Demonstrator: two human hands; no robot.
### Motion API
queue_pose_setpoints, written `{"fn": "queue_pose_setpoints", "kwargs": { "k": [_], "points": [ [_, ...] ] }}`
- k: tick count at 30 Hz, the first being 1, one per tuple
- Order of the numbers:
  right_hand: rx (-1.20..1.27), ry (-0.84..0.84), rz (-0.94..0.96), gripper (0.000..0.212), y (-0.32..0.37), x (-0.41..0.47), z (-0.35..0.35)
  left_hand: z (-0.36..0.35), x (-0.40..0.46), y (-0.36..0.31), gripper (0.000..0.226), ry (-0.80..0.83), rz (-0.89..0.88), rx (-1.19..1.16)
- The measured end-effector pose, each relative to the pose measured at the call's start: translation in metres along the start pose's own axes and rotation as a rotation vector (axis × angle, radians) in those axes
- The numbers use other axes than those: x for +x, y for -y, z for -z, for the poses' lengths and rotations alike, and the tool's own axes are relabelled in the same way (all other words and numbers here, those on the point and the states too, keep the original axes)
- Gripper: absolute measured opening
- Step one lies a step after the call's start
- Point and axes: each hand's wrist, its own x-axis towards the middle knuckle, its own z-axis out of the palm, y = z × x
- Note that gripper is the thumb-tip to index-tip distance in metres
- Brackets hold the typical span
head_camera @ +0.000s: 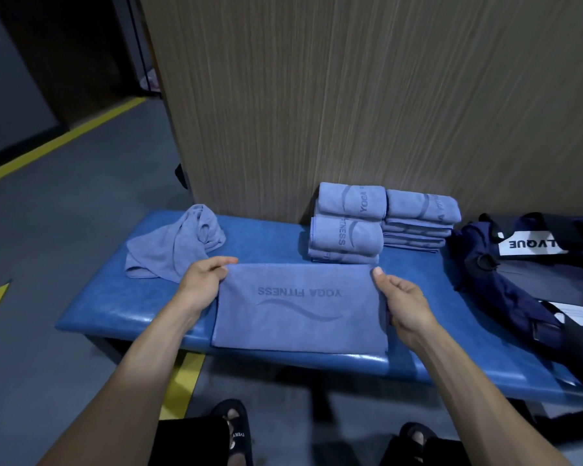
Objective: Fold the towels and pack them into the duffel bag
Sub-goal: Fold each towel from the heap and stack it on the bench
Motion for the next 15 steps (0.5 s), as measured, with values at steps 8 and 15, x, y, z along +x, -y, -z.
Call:
{"fn": "queue_pose_setpoints", "kwargs": {
  "k": [8, 15],
  "points": [
    [-0.428, -0.107, 0.617, 0.041, 0.066, -0.012, -0.033, 0.033, -0.001, 0.003, 0.025, 0.033, -0.283, 0.594],
    [-0.508, 0.011, 0.811, 0.032, 0.146, 0.021, -0.073, 0.041, 0.022, -0.029, 0.019, -0.104, -0.269, 0.699]
  ]
}}
